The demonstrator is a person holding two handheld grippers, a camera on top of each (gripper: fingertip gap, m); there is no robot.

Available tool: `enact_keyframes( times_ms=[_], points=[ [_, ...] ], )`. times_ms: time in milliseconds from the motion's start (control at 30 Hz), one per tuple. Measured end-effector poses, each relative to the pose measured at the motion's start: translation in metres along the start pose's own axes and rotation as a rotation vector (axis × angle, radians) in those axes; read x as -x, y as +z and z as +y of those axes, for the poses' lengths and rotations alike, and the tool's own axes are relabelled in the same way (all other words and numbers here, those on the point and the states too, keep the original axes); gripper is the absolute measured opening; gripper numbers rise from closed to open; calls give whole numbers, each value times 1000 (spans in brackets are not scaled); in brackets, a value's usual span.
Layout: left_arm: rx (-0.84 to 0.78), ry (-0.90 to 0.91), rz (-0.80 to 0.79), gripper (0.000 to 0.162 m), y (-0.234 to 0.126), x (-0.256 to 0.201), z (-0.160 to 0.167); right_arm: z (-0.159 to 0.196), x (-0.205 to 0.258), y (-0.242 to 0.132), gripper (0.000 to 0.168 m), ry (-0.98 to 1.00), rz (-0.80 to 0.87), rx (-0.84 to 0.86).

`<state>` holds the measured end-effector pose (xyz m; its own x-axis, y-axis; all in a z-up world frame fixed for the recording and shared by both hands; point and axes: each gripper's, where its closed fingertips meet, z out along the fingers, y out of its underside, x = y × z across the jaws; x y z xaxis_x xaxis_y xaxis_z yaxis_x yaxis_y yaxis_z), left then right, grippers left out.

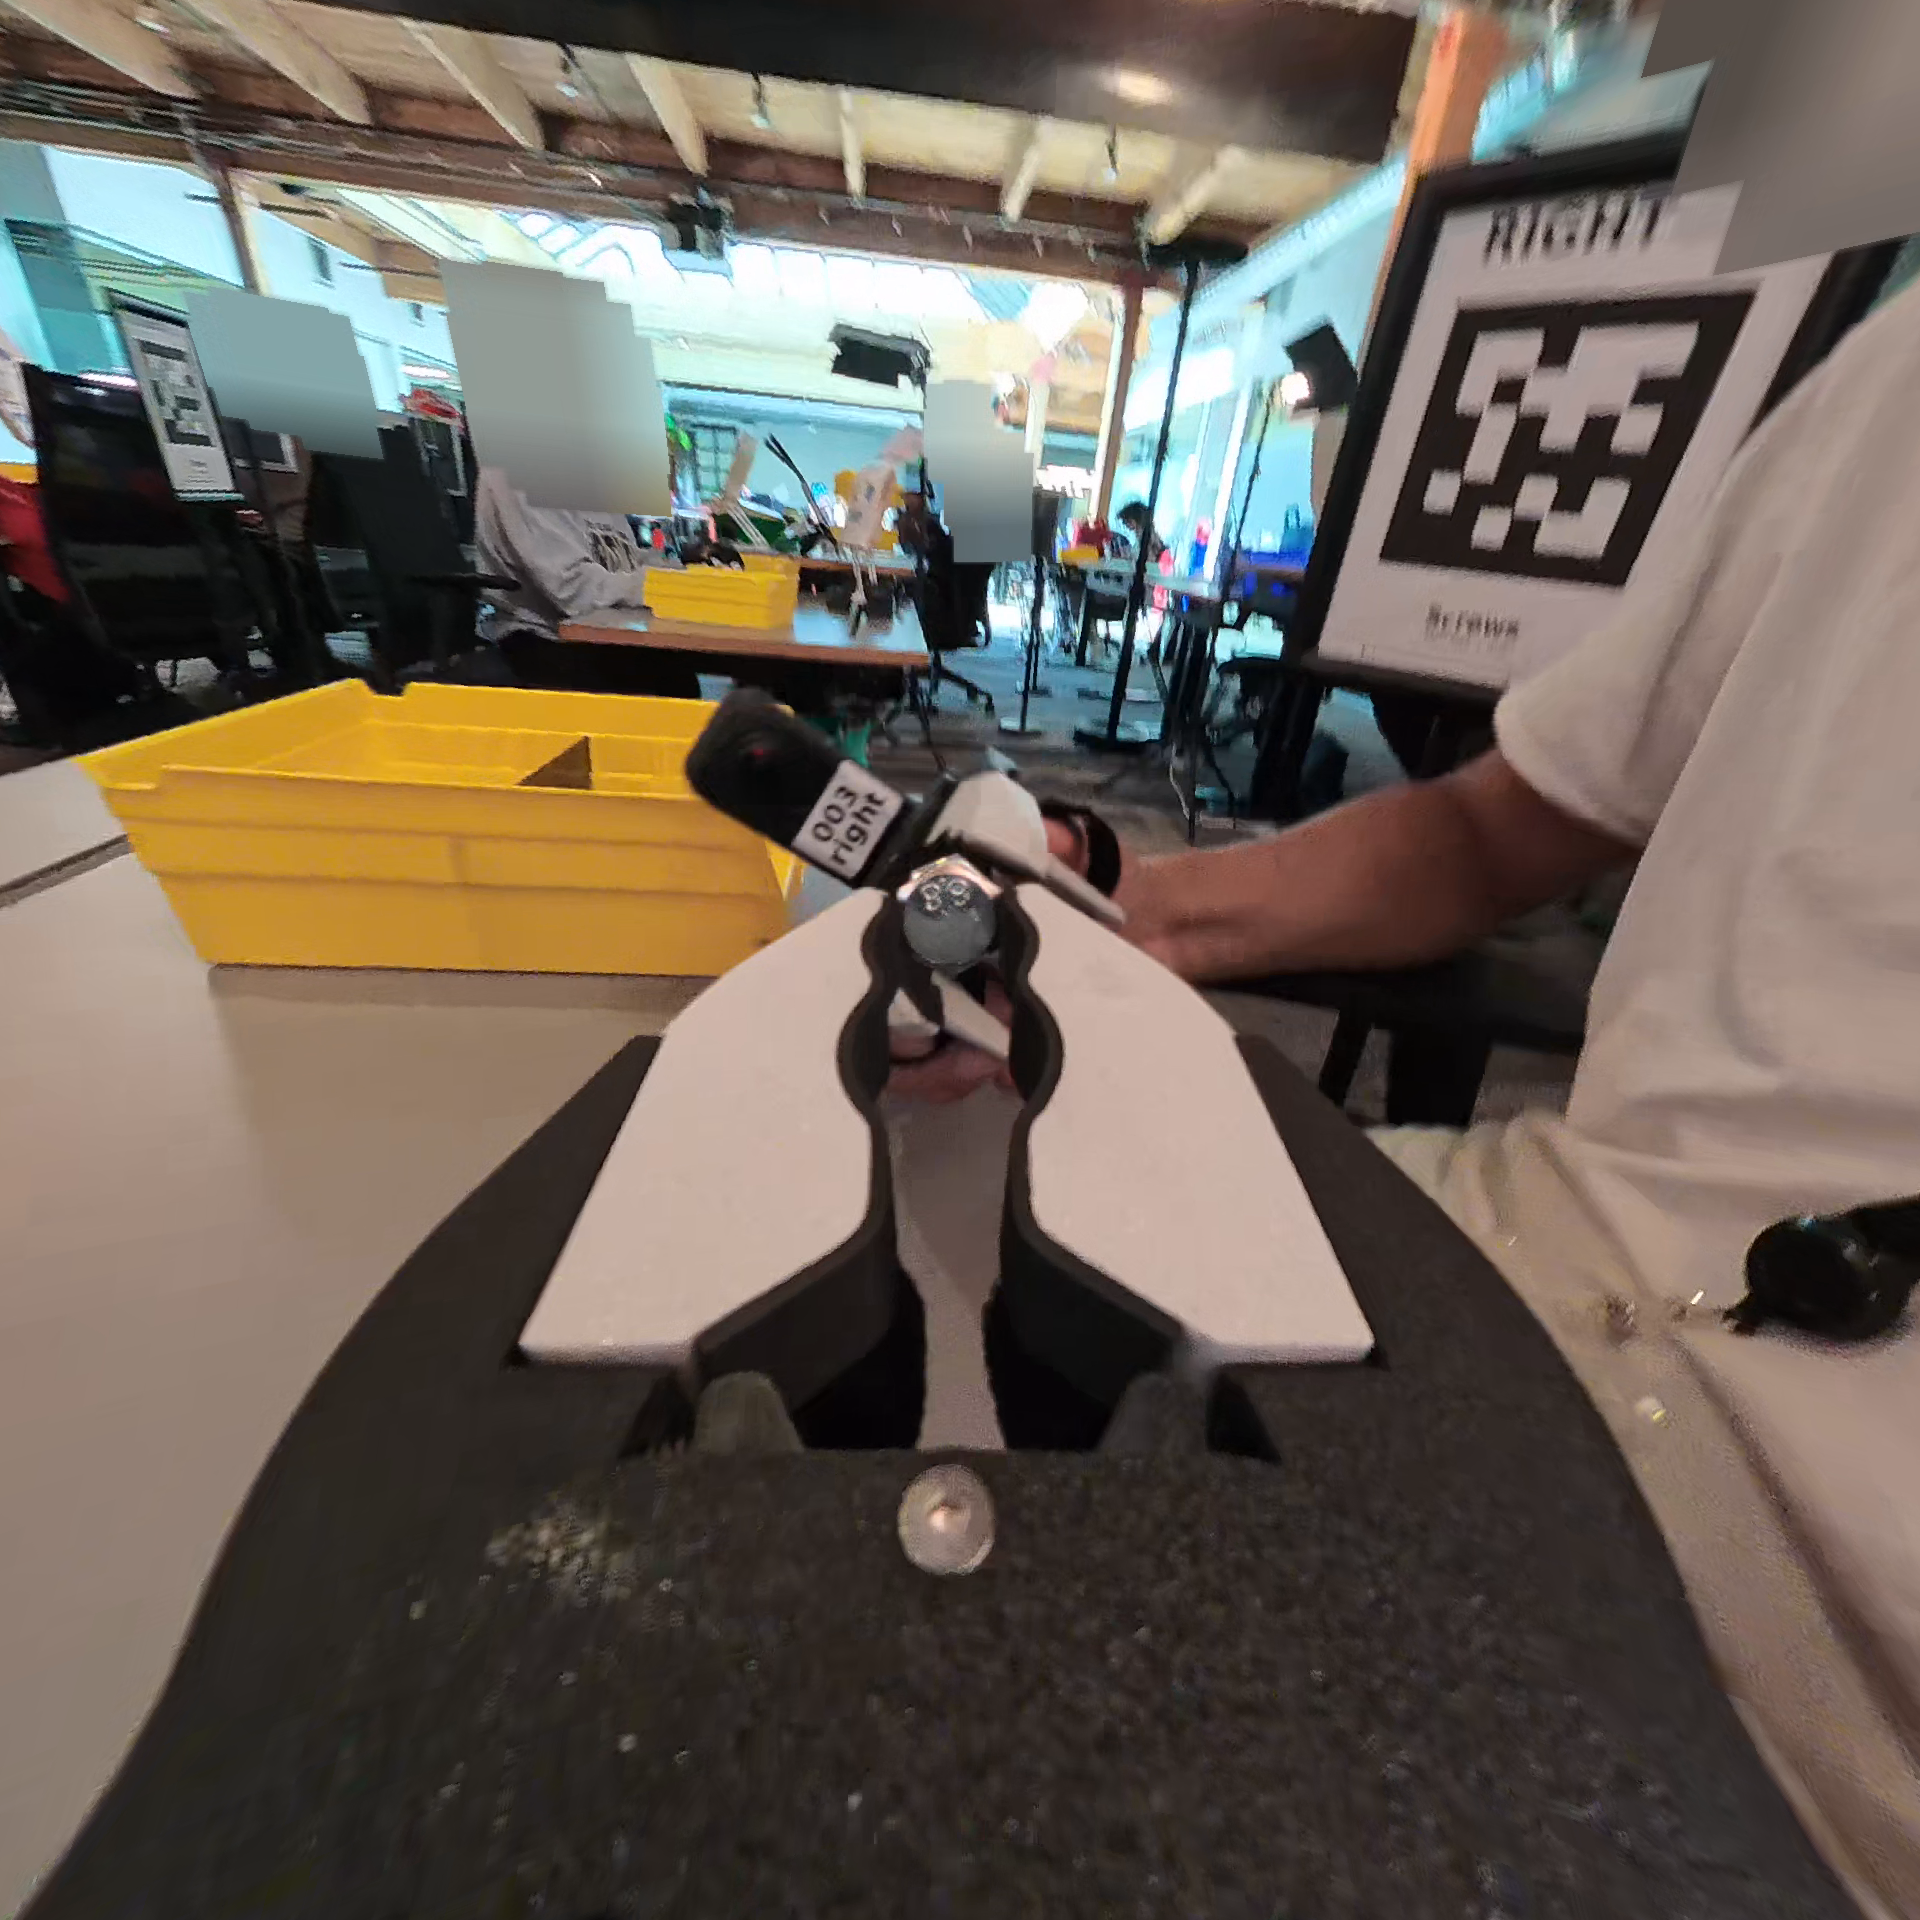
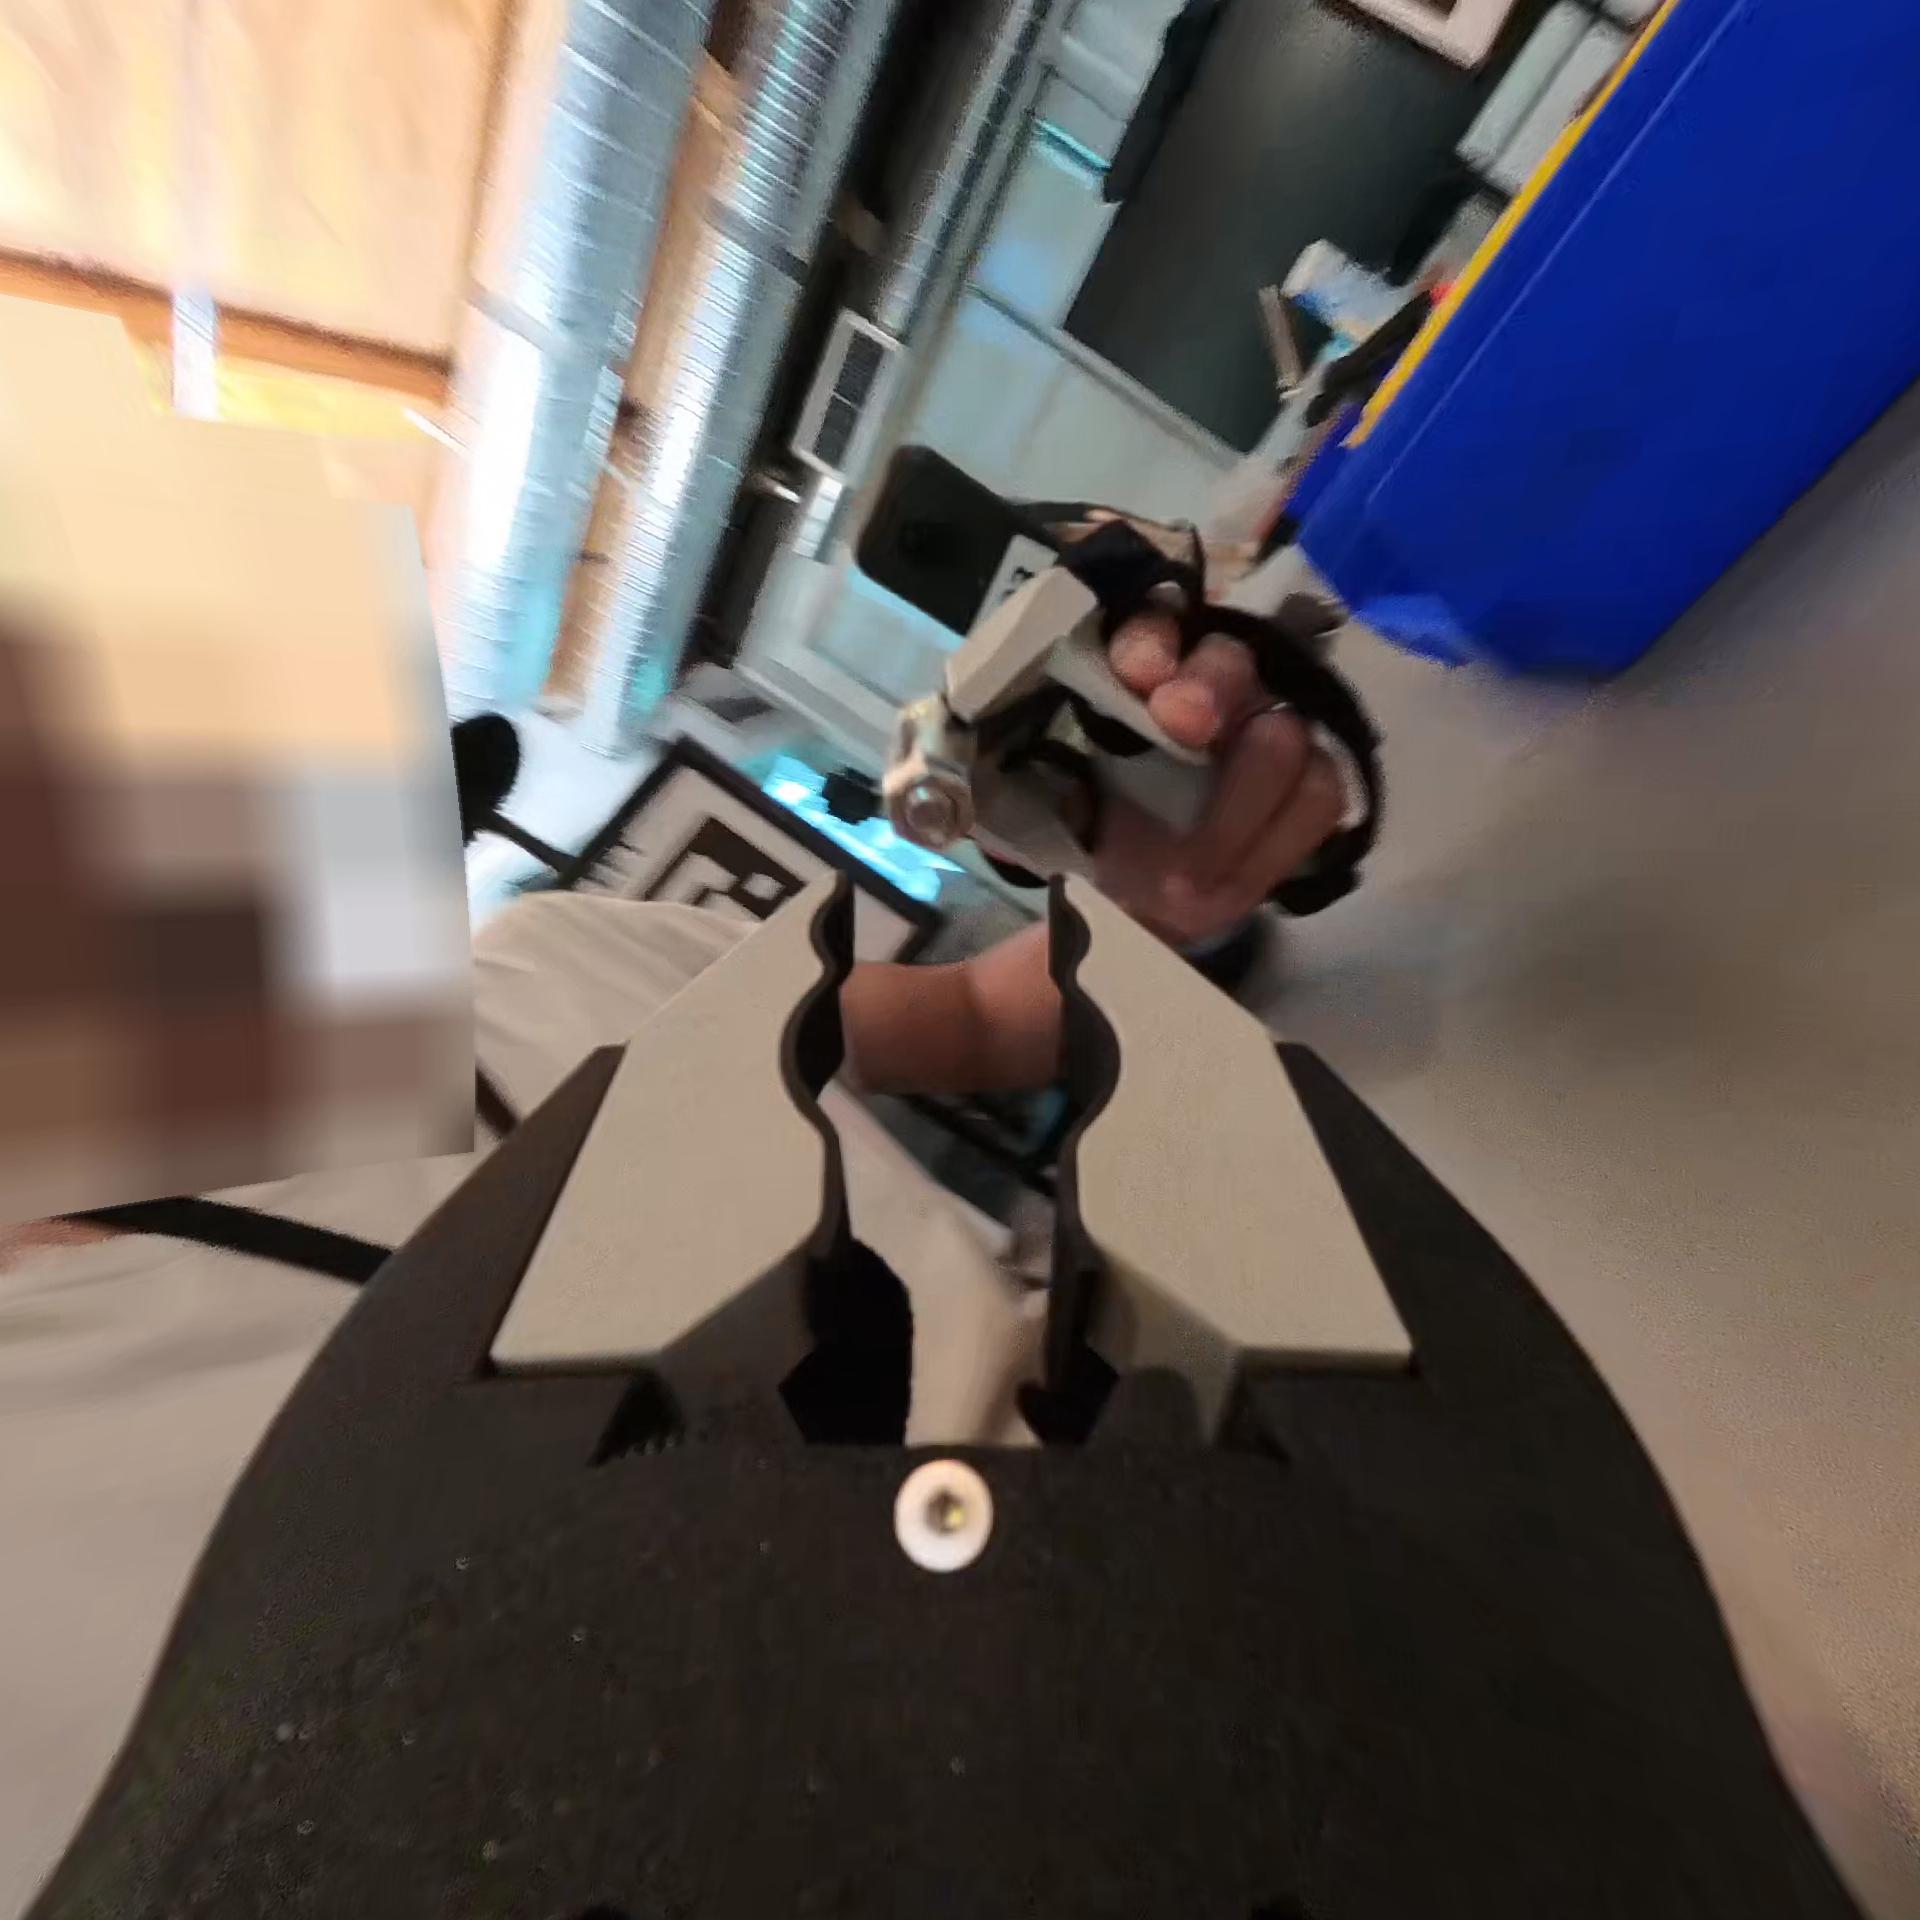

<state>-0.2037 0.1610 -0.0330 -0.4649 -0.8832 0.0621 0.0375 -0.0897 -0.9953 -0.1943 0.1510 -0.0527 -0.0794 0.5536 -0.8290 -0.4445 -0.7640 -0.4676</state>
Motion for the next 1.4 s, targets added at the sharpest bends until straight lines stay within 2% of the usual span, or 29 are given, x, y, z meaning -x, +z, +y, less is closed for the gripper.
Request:
enact_keyframes(
  times_ms=[67,167,233,400,467,733,800,900,967,1000,1100,1167,1233,1300,1400],
  points=[
    [61,64,43,17,14,-7,9,5,8,-7,36,107,-72,-8],
    [100,106,88,17,29,-12,16,10,13,-15,32,153,-97,-25],
    [103,93,110,18,36,-12,18,11,11,-20,20,122,-51,-44],
    [102,4,131,18,41,-6,19,6,10,-27,18,-111,120,-69],
    [92,-78,147,18,40,-6,18,6,9,-25,18,-327,245,-31],
    [11,-340,141,18,19,-3,13,3,-3,-10,18,-1487,825,215],
    [-8,-428,132,18,10,-1,14,1,-7,-2,19,-1820,984,268],
    [-19,-478,68,18,-4,3,18,-3,-13,8,18,-2374,1209,445],
    [-26,-492,19,18,-14,6,19,-6,-18,16,19,-2586,1261,500],
    [-41,-501,5,17,-18,6,17,-6,-19,21,19,-2612,1252,480],
    [-84,-490,-38,18,-31,7,12,-8,-15,33,31,-2512,1183,356],
    [-118,-452,-61,17,-40,7,4,-9,-13,35,38,-2328,1104,286],
    [-135,-379,-94,17,-46,7,-3,-11,-19,32,43,-2039,1025,242],
    [-136,-291,-119,17,-48,7,-7,-8,-29,29,43,-1670,895,218],
    [-99,-151,-141,17,-43,6,-8,15,-40,32,38,-1042,589,256]
  ],
)
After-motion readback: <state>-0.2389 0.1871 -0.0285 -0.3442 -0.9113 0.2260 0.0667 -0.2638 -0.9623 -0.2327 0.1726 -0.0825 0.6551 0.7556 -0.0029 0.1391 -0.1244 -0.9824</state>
